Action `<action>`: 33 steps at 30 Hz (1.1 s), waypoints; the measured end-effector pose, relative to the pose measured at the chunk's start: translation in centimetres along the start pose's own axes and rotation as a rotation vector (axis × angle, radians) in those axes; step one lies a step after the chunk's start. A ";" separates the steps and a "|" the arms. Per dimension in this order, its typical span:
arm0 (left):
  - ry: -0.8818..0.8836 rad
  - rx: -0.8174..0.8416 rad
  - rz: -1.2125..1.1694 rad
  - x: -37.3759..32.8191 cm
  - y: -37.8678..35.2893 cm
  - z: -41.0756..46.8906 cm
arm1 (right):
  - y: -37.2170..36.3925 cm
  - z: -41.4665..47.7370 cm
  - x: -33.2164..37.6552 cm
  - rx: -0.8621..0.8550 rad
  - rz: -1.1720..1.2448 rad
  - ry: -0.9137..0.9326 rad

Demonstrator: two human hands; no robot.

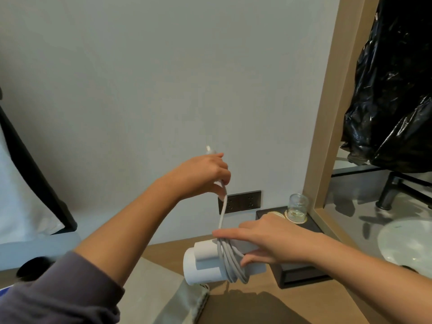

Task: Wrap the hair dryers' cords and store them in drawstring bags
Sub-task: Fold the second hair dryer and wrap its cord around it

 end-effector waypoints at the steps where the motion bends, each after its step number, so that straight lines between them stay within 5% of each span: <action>1: -0.025 0.017 0.009 -0.4 -0.2 0.6 | -0.1 0.0 0.1 -0.016 -0.001 -0.001; 5: -0.044 0.048 0.014 -1.3 -1.4 1.9 | -0.9 -0.3 0.0 -0.013 0.024 -0.035; 16: 0.121 -0.383 -0.197 -1.6 -0.4 -2.7 | -3.3 0.4 -1.7 -0.012 0.272 -0.360; 21: 0.316 -0.514 -0.292 -0.6 -1.2 -7.3 | -3.5 2.6 -4.0 -0.063 0.497 -0.549; 33: 0.637 -0.461 -0.480 -0.6 -7.9 -13.4 | 0.0 6.4 -7.0 -0.135 1.322 -0.887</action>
Point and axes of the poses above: each hand's wrist, its own z-axis towards the middle knuckle, its own y-axis out of the back of the hand, x = y × z, the point moved 3 cm from there along z, towards the middle knuckle, and after that the axes turned 12 degrees about -z, right-handed, at the moved point
